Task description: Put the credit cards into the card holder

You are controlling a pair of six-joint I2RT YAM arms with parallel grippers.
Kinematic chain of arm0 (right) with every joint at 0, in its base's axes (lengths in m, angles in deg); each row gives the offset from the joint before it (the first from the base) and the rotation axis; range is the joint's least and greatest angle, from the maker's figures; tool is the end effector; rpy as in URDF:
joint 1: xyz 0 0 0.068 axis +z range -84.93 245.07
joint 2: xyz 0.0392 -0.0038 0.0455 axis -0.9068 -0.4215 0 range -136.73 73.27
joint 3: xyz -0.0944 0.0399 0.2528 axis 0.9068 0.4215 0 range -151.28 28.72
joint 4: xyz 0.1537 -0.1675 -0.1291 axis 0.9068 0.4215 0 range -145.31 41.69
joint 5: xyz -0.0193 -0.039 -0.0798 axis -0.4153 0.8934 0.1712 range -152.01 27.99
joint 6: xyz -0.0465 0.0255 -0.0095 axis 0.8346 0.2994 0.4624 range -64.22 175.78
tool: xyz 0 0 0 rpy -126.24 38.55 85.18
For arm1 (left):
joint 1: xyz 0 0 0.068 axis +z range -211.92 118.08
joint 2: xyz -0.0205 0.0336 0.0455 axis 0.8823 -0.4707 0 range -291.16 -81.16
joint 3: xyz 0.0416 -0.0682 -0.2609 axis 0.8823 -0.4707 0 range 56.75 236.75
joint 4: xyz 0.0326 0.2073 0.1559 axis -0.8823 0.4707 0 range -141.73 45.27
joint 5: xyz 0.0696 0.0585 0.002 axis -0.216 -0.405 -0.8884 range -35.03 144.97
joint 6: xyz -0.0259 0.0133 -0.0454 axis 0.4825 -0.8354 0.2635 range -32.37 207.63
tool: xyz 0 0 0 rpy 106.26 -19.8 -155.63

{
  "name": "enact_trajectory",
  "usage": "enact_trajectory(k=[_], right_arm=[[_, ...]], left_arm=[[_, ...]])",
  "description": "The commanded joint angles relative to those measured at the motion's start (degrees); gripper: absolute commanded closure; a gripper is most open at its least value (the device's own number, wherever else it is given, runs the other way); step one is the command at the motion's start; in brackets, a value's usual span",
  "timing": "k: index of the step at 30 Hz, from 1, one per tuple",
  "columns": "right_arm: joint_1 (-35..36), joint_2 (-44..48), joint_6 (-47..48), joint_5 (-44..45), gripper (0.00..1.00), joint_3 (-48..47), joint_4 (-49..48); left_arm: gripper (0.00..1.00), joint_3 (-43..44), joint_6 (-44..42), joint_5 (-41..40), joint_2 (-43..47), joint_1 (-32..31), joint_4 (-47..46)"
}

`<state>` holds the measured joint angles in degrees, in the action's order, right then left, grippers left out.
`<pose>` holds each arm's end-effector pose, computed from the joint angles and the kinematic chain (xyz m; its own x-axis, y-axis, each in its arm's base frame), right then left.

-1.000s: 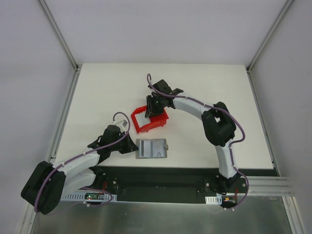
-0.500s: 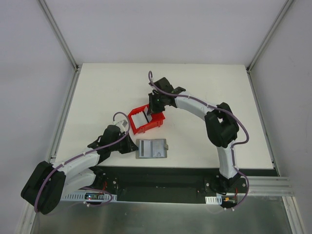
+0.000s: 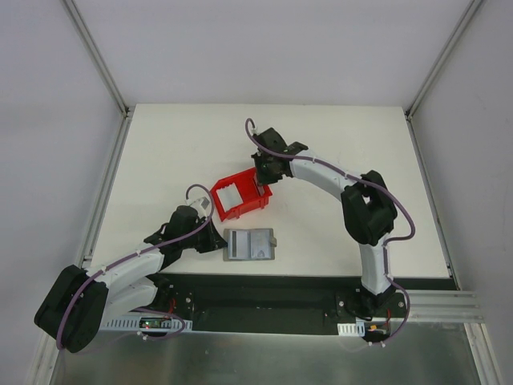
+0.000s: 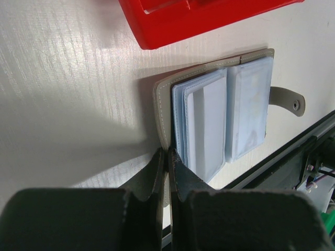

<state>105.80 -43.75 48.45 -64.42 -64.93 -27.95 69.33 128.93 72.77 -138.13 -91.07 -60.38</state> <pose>0.3461 0.2999 0.2218 -0.6676 -0.4065 -0.6237 -0.5916 0.7982 0.1130 0.1525 -0.0975 0.1434 -0.8324 -0.2554 -0.4918 0.1744 0.7217 -0.6699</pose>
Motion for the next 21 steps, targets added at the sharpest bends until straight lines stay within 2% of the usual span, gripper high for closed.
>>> enact_trajectory(k=[1, 16, 21], right_arm=[[0.14, 6.09, 3.38, 8.03, 0.99, 1.18, 1.82], [-1.79, 6.97, 6.89, 12.17, 1.0, 2.76, 3.58], [-2.5, 7.67, 8.91, 8.58, 1.0, 2.51, 3.14]], left_arm=[[1.0, -0.01, -1.04, -0.4, 0.46, 0.14, 0.47], [1.0, 0.25, -1.04, 0.04, 0.37, 0.14, 0.47], [1.0, 0.25, -1.13, 0.13, 0.37, 0.14, 0.47]])
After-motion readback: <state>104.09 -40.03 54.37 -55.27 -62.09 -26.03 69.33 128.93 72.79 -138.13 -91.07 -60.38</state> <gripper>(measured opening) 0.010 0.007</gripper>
